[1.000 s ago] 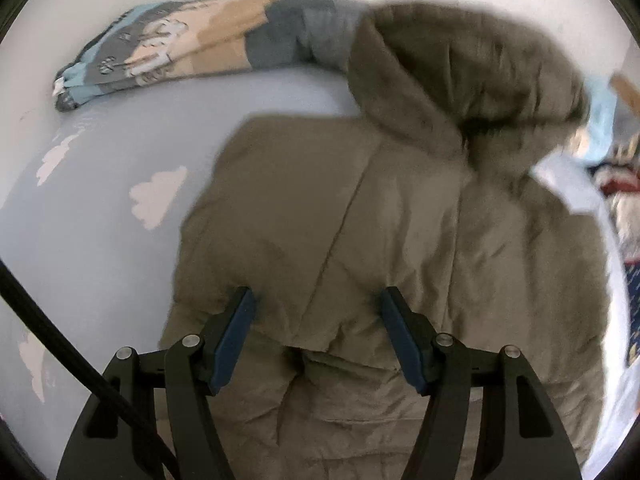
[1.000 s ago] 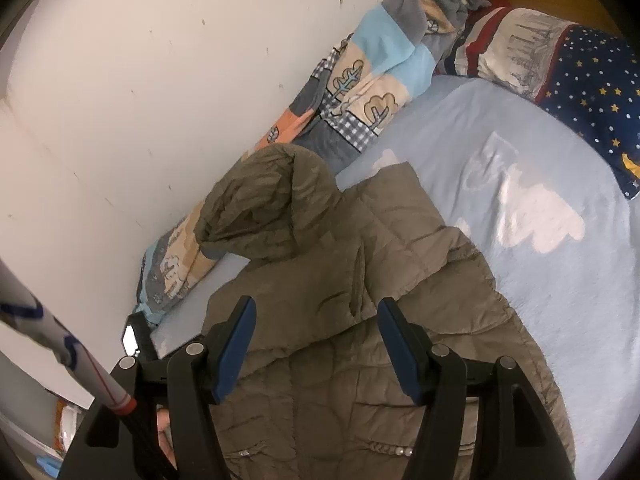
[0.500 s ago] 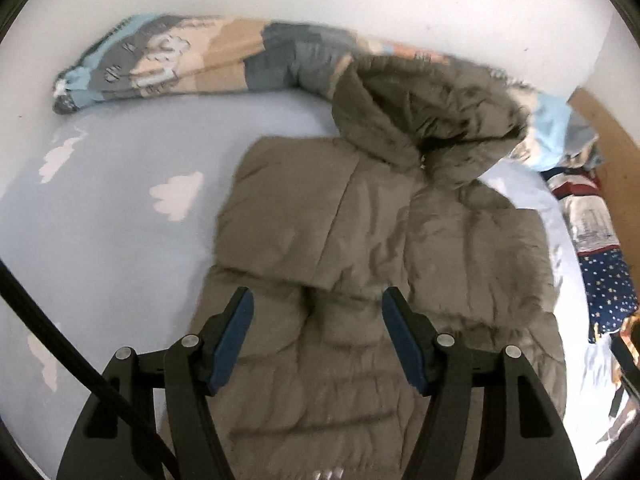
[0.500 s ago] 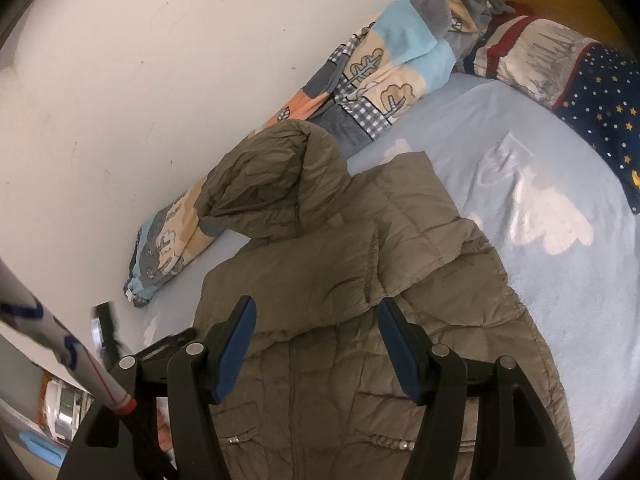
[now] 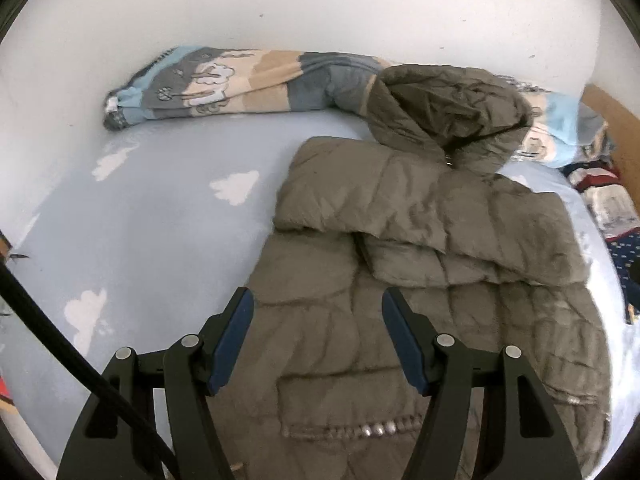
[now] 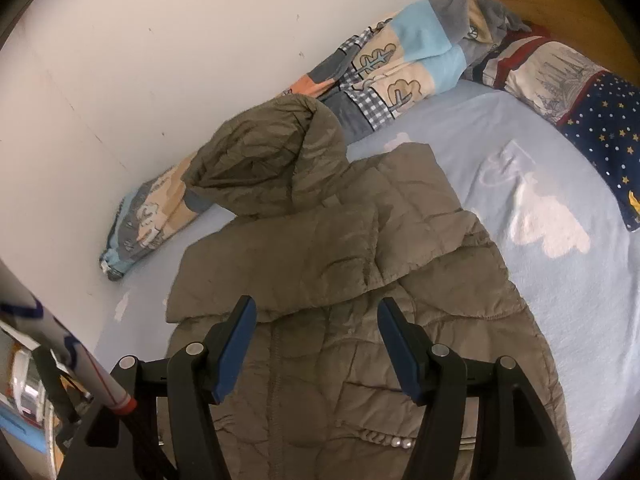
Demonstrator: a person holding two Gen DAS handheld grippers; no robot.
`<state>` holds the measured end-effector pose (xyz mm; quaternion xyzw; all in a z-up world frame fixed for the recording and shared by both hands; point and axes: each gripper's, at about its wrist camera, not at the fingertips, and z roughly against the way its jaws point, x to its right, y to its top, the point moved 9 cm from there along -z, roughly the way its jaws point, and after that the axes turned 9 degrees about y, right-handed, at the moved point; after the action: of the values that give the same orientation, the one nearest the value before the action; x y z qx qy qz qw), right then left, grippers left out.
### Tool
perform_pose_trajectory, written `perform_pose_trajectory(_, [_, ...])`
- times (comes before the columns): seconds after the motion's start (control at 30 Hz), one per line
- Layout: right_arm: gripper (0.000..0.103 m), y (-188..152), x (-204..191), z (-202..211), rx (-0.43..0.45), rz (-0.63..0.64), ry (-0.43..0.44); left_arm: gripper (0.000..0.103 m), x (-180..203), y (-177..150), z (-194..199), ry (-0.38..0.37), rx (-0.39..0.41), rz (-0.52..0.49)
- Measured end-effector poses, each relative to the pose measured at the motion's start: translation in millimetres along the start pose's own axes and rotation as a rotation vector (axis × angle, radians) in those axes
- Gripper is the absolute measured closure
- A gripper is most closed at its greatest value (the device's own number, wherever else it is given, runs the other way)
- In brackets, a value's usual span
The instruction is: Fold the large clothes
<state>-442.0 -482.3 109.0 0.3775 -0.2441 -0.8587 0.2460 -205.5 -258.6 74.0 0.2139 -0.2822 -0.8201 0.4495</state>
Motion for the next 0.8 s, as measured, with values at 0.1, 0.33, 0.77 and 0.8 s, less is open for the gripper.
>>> perform_pose_trajectory(0.1, [0.035,-4.2,0.4,-11.1,-0.014,0.026,-0.021,0.037,8.0,10.4,-6.1,-0.003,0.041,-0.017])
perform_pose_trajectory(0.33, [0.035,-12.3,-8.4,-33.4,-0.043,0.090,-0.036,0.037,11.2,30.0,-16.5,-0.053,0.038,-0.026])
perform_pose_trajectory(0.77, [0.057,16.9,-19.2,-133.5,-0.131,0.151,-0.140,0.037,7.3,33.6,-38.5,-0.066,0.008,-0.060])
perform_pose_trajectory(0.8, [0.057,15.8,-12.8,-143.5,-0.153,0.155,-0.166,0.037,6.5,33.8,-39.0,-0.064,0.009,-0.059])
